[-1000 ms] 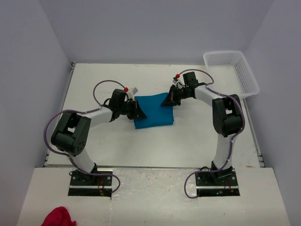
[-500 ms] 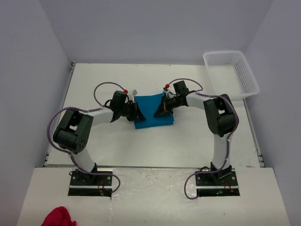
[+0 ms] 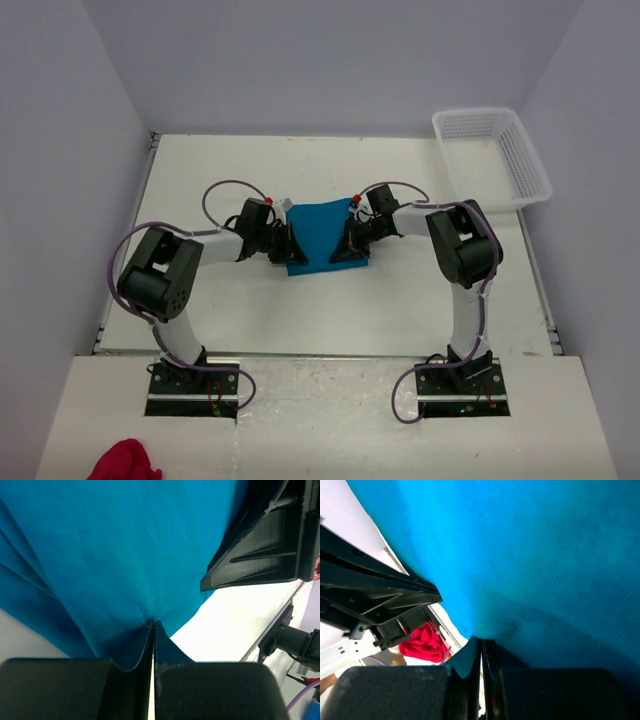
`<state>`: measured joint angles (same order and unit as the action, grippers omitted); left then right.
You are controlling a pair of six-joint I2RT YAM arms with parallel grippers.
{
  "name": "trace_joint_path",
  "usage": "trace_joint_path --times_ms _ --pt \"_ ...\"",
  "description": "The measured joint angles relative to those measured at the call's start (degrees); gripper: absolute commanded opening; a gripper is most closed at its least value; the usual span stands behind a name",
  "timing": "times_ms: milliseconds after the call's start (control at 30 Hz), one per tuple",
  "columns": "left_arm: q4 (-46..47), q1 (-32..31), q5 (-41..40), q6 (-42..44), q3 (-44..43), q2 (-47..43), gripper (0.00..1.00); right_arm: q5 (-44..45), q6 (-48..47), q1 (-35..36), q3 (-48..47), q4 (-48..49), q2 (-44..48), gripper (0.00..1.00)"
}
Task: Fold and stack the t-shirts
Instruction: Put the neatly folded tshirt into the corner of the board with the left arm
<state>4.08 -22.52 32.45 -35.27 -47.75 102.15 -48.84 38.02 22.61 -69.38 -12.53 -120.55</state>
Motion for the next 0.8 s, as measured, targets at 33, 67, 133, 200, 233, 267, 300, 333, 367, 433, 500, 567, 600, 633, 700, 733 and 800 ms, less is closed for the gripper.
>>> trace_joint_path --times_ms 33,67,133,200,233,267,300,333,367,433,500,567,600,633,700,733,800 --pt "-1.01 0.00 -0.35 0.37 -0.42 -0.50 0.00 0.20 -0.33 0.00 -0.04 -0.31 0.15 0.00" --pt "-1.86 0.00 -0.74 0.61 -0.92 -1.05 0.00 0.42 -0.70 0.00 -0.09 -0.70 0.46 0.00" --pt "-3.91 0.02 -1.64 1.27 -2.23 -2.21 0.00 1.40 -1.33 0.00 -0.11 -1.81 1.57 0.00" --pt "-5.55 0.04 -2.32 1.90 -3.56 -3.56 0.00 2.32 -1.92 0.00 -0.13 -3.28 3.65 0.00" --pt "-6.08 0.04 -2.62 1.99 -4.09 -4.20 0.00 3.02 -2.14 0.00 -0.13 -3.85 4.94 0.00" --pt "-6.56 0.04 -2.91 2.10 -4.55 -4.87 0.00 3.43 -2.32 0.00 -0.13 -4.37 6.38 0.00" --pt "-6.86 0.04 -3.17 2.27 -5.11 -5.44 0.00 4.02 -2.54 0.00 -0.13 -4.74 7.76 0.00" --pt "-6.91 0.07 -3.26 2.43 -5.33 -5.51 0.00 4.55 -2.78 0.00 -0.13 -5.01 9.18 0.00" --pt "-7.02 0.07 -3.39 2.69 -5.66 -5.49 0.00 4.92 -3.02 -0.04 -0.13 -5.16 10.36 0.00" --pt "-7.26 0.13 -3.69 3.23 -6.14 -5.14 0.00 5.95 -3.37 -0.17 -0.13 -5.35 12.09 0.00" --pt "-7.21 0.28 -3.78 3.43 -6.43 -4.04 0.00 6.36 -3.65 -0.39 -0.09 -5.42 12.55 0.00" --pt "-7.06 0.57 -3.78 3.50 -6.60 -2.16 0.00 7.37 -3.85 -0.70 0.52 -5.33 12.39 0.00" --pt "-7.04 0.79 -3.78 3.52 -6.60 -1.09 0.00 7.63 -3.96 -0.94 1.16 -5.31 12.26 0.00" --pt "-7.04 1.07 -3.78 3.58 -6.60 0.13 0.00 7.98 -4.00 -1.22 2.05 -5.14 12.09 0.00" --pt "-6.84 1.97 -3.63 3.63 -6.58 2.36 0.00 8.79 -4.00 -1.90 4.31 -4.74 11.47 0.00" --pt "-6.60 2.56 -2.99 3.58 -6.56 3.13 0.00 9.05 -4.00 -2.32 5.46 -4.57 11.02 0.00" --pt "-5.62 3.78 -1.70 3.61 -6.38 3.56 0.00 9.42 -3.96 -3.26 7.48 -4.31 9.88 0.00"
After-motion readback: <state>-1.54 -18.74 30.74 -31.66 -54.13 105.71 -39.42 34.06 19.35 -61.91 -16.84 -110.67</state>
